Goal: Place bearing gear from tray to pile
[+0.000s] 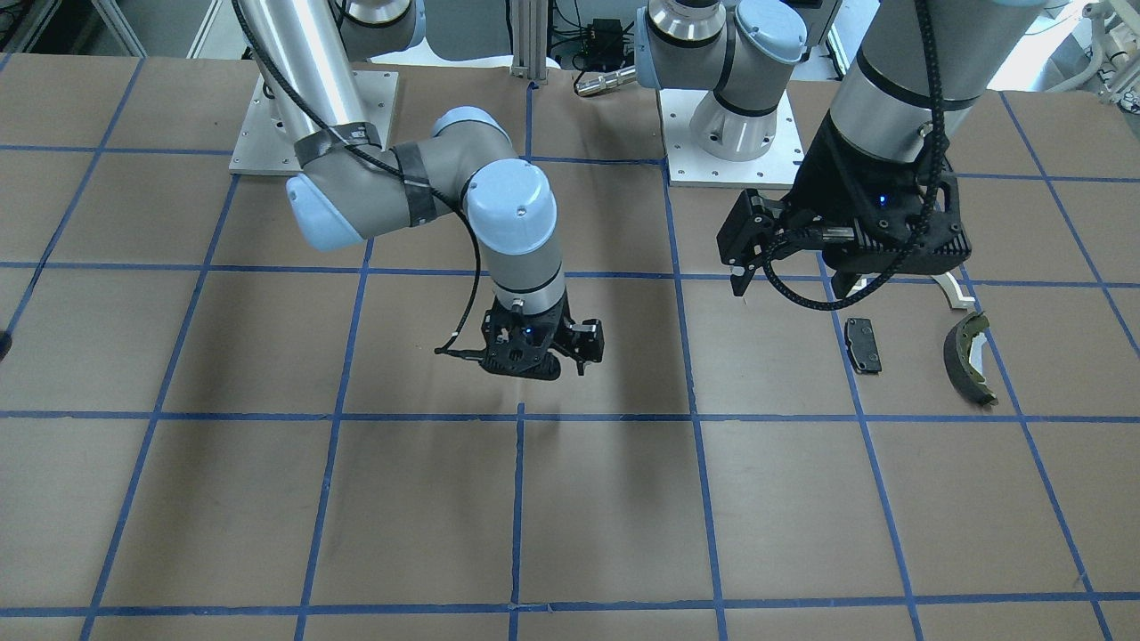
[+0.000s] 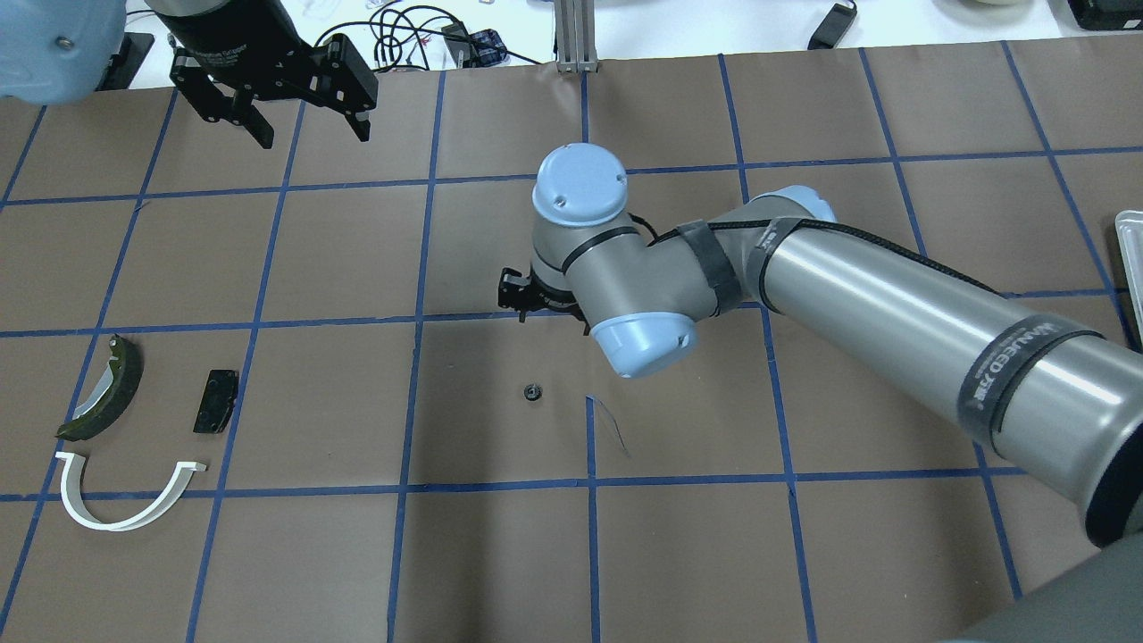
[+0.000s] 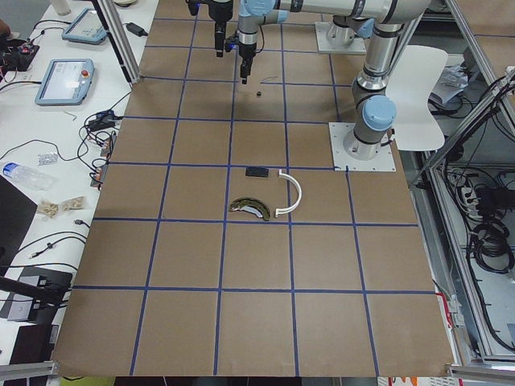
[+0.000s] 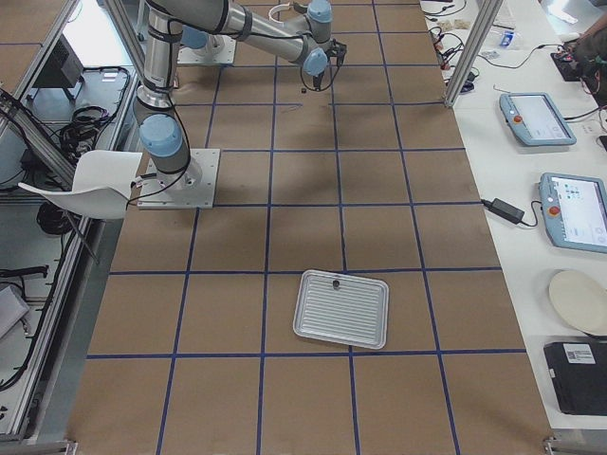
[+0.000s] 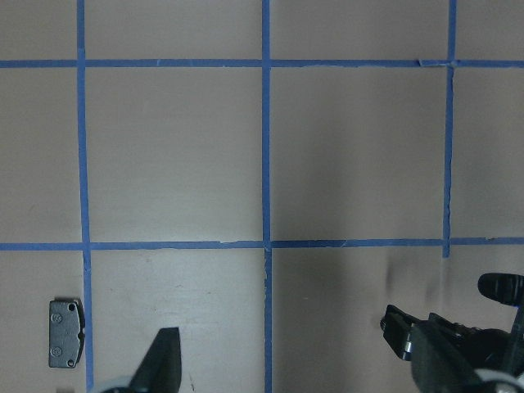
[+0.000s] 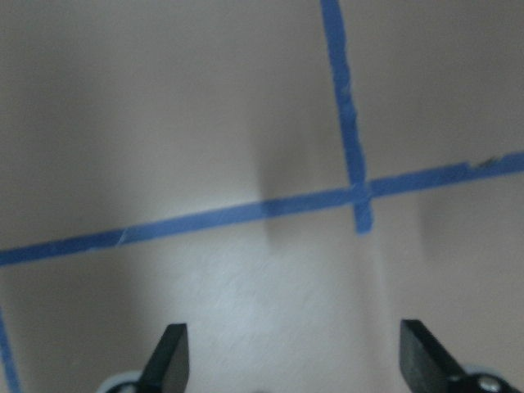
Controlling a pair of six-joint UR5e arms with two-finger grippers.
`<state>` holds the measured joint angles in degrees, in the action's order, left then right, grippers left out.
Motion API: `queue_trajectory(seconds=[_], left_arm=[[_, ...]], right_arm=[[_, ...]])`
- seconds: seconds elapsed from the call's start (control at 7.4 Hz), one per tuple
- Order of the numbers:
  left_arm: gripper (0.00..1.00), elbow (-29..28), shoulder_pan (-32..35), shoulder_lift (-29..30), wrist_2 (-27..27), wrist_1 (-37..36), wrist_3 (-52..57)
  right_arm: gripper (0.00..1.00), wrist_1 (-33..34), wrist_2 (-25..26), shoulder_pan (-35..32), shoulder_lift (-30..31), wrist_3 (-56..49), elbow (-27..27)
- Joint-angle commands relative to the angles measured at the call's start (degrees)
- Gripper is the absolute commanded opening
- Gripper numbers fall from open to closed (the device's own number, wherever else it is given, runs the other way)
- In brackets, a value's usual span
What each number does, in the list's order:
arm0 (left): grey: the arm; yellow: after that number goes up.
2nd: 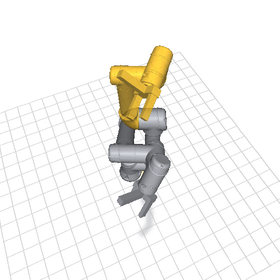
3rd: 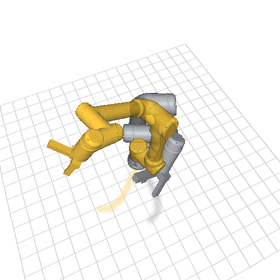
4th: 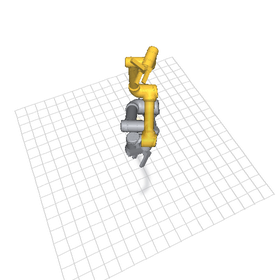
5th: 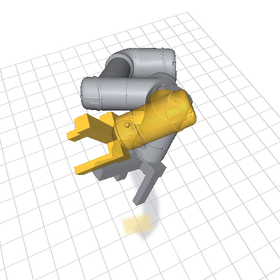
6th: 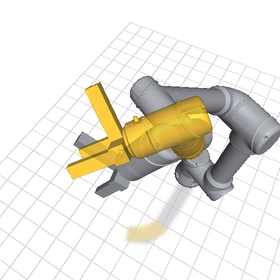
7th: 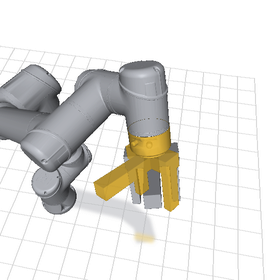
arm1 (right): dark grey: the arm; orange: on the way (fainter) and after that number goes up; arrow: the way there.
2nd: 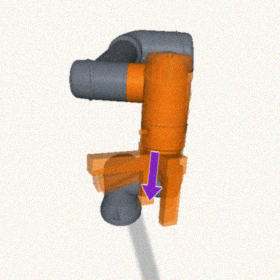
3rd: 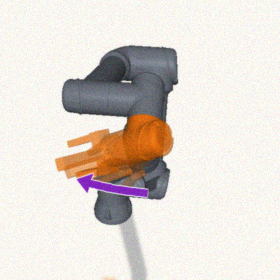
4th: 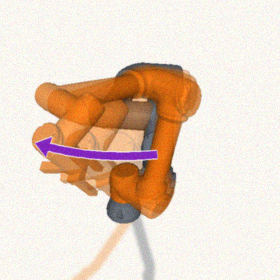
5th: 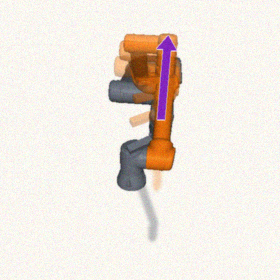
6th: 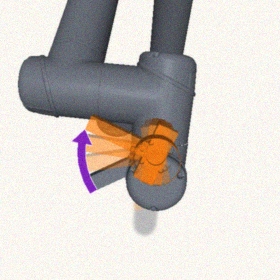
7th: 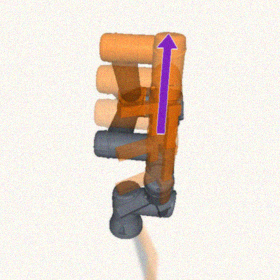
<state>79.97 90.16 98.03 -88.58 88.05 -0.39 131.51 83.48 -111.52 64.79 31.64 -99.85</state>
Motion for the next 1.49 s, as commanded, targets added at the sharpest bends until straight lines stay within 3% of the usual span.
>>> queue_trajectory(seconds=[0.0, 0.27, 0.41, 0.68, 0.95, 1.22, 1.35], left_arm=[[1.0, 4.29, 2.02, 2.33, 0.07, -3.73, -0.75], [1.0, 12.79, 5.45, 7.07, 0.68, -13.2, -3.19], [1.0, 17.97, 9.64, 8.66, 0.77, -18.91, -6.17], [1.0, 27.04, 13.8, 12.17, 0.77, -33.5, -14.69], [1.0, 33.73, 14.87, 12.45, 0.69, -39.85, -15.43], [1.0, 34.9, 15.91, 12.72, 0.78, -40.5, -16.48], [1.0, 34.99, 16.88, 13.24, 0.69, -40.41, -16.57]], right_arm=[[1.0, -4.14, 0.27, 13.19, 0.34, -21.51, 0.79], [1.0, -9.4, 0.97, 22.97, 3.4, -38.67, 1.23], [1.0, -10.3, 4.98, 27.54, 4.89, -48.94, 1.5], [1.0, -15.3, 7.82, 38.6, 8.58, -67.65, 1.59], [1.0, -14.63, 7.57, 51.25, 8.87, -90.06, 1.59], [1.0, -14.09, 7.14, 61.37, 7.73, -108.89, 1.41], [1.0, -12.87, 7.13, 63.94, 6.5, -113.42, 2.11]])
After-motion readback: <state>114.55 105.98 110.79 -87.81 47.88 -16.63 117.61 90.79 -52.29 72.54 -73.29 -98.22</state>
